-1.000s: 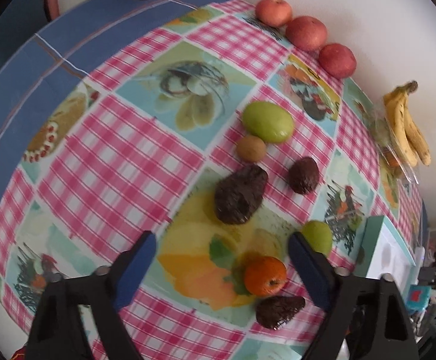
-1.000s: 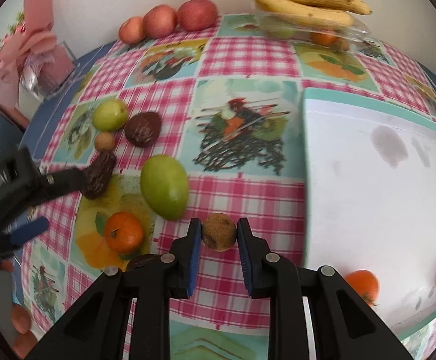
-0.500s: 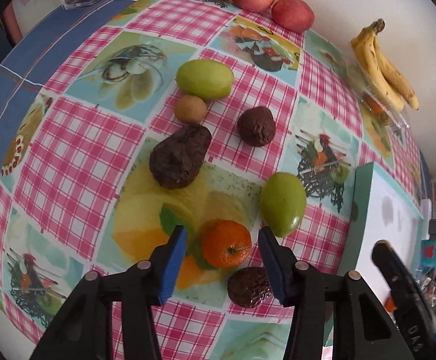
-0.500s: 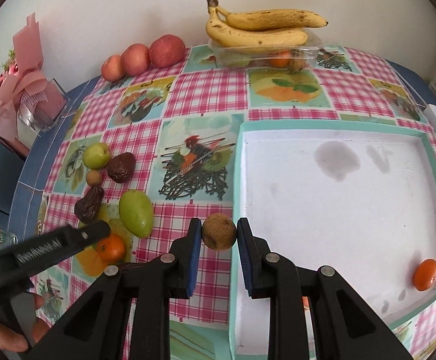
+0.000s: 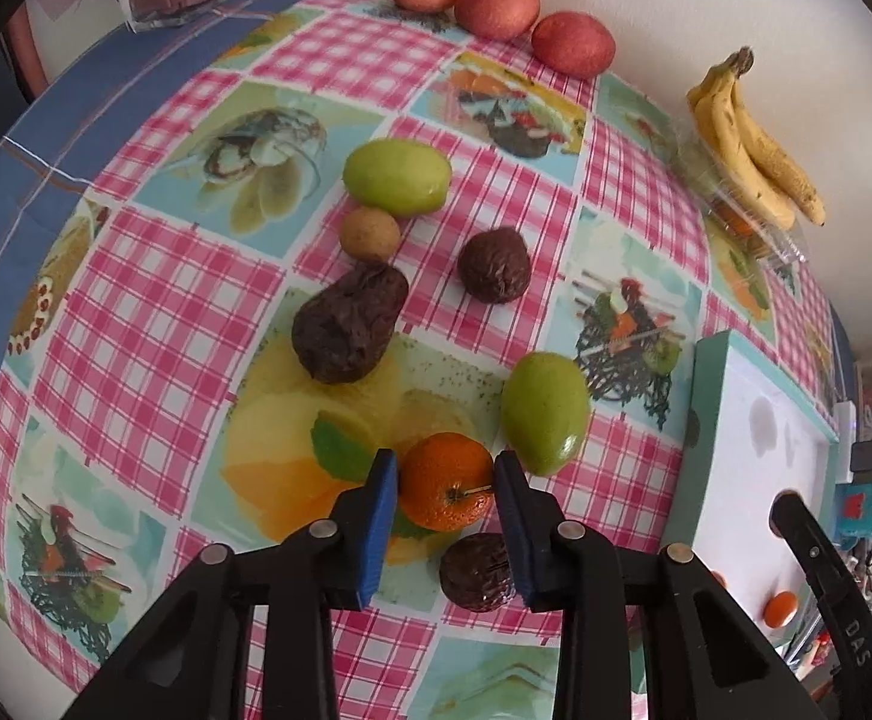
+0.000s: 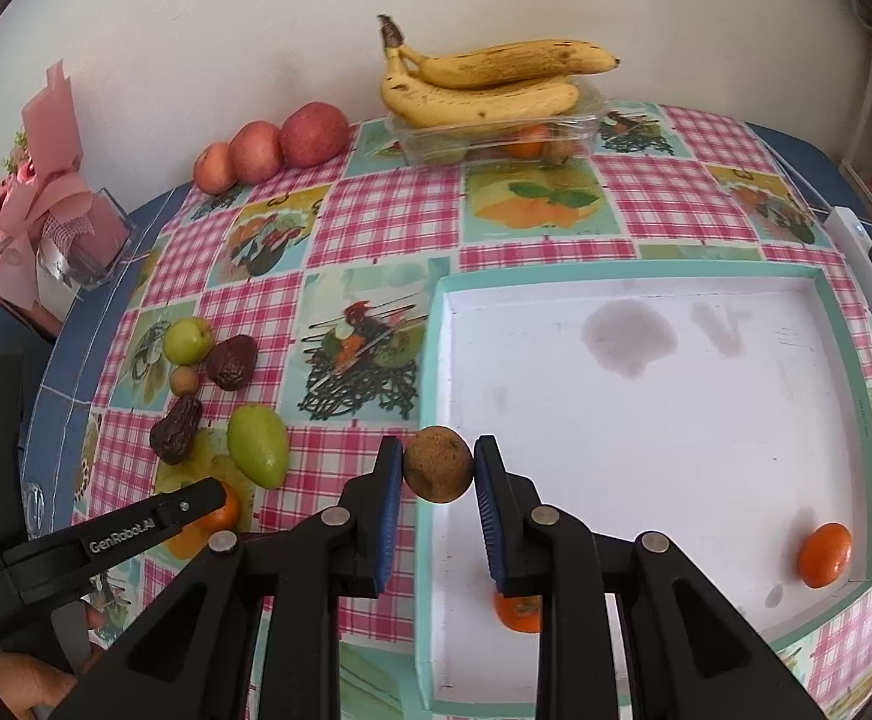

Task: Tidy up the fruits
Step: 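Carry the kiwi and tangerine over the white tray and release both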

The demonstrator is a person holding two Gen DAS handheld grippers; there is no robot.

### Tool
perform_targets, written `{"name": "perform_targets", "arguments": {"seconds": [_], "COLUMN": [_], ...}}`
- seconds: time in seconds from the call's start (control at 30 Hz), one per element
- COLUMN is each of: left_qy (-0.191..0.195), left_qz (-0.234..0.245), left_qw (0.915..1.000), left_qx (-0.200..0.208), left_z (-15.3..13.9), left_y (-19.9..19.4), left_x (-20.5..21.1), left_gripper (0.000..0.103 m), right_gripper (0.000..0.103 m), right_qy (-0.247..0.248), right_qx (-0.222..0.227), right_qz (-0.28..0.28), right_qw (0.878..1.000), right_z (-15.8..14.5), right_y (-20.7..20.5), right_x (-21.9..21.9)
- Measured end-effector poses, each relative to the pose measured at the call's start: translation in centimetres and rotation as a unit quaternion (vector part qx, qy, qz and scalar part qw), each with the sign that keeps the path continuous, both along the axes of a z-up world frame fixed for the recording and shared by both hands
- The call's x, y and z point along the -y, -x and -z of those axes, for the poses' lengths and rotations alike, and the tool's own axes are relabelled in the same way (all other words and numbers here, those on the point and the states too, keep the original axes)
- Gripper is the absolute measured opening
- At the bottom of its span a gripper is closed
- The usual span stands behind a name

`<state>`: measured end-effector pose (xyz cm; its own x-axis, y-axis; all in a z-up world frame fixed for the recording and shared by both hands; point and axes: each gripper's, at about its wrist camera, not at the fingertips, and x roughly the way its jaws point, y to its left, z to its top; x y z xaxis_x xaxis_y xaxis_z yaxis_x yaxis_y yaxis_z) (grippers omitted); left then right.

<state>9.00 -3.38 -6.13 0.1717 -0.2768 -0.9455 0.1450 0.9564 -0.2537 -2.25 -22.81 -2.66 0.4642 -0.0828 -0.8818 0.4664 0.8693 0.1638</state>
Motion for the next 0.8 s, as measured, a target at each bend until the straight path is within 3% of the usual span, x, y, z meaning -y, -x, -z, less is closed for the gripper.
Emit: {"name": "perform_targets", "arguments": {"seconds": [0.23,0.47,0.8], "left_qy": [0.023,0.037,0.042], "left_qz": [0.011,0.072,0.198], "left_qw": [0.9992,0.9956,0.9767], "left_qx": [0.03,0.049,0.071], "left_z": [-2.3,-3.7,-3.5], "left_y": [0.8,2.8,6.9], "left_x": [1.0,5.3,13.1], "left_gripper": [0.035,0.035,0.035], "right_gripper": [0.025,0.025,0.025], "right_qy": [-0.007,-0.002,-0.011], "right_qx": [-0.005,-0.033,-0.048], "right_qz": [0.049,0.112,0.168], "right_qw": [0.999,0.993,0.985], "right_z": [0.1,0.8,1.5], "right_y": [2.0,5.2,8.3], "right_x": [3.5,8.0,12.2]}}
